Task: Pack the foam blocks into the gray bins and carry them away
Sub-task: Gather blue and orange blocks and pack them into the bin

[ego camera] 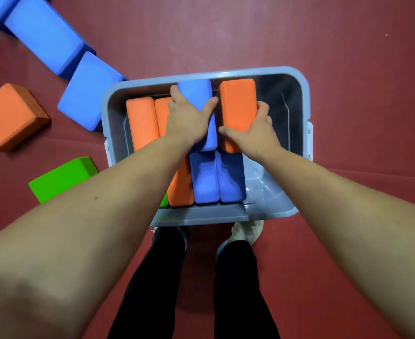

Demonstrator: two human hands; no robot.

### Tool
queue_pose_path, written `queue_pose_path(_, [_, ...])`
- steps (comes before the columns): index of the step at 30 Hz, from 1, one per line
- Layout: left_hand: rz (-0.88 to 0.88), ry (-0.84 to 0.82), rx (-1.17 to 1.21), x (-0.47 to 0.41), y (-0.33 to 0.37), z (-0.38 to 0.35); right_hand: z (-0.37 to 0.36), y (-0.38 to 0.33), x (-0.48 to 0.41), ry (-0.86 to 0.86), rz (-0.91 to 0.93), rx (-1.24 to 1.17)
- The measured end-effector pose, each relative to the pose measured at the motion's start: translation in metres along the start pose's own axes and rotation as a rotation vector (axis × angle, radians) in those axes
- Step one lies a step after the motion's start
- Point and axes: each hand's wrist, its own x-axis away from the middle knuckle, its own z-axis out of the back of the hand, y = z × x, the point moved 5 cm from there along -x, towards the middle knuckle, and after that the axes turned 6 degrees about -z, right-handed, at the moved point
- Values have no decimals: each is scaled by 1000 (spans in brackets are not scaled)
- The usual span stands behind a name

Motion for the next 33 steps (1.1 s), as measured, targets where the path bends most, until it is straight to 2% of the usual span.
queue_pose_path(2, [-53, 26, -149, -2, -11, -9, -9, 4, -13, -33, -10, 10])
queue_pose_path(4, [-122, 141, -404, -1, -17, -11, -16, 7, -23, -57, -4, -7])
queue_pose_path(6, [-162, 201, -561, -4, -23, -17, -27, 10, -34, -85, 7, -35])
queue_pose_path(13, [-160, 199, -701, -28, -62, -56, -71, 39, -63, -213, -47, -49])
queue_pose_path(17, [-204, 260, -768, -34, -76, -75, -79, 53, -74, -209, -14, -56])
queue_pose_path(20, [-196, 238, -768, -34, -72, -73, -77, 52, -74, -227, -49, -23])
queue_pose_path(22, [-188, 217, -760, -33, -71, -70, -75, 45, -71, -206, -115, 11])
queue_pose_path(25, [-208, 102, -752, -27, -66, -62, -68, 26, -56, -81, -204, 137])
queue_pose_path(28, [-342, 13, -691, -14, -60, -34, -61, -11, -23, 47, -43, 231])
queue_pose_path(31, [-459, 176, -589, -2, -77, 39, -77, -70, 14, 43, 219, 175])
queue_pose_path(33, [-399, 287, -577, 0, -111, 98, -97, -111, 38, 34, 386, 139])
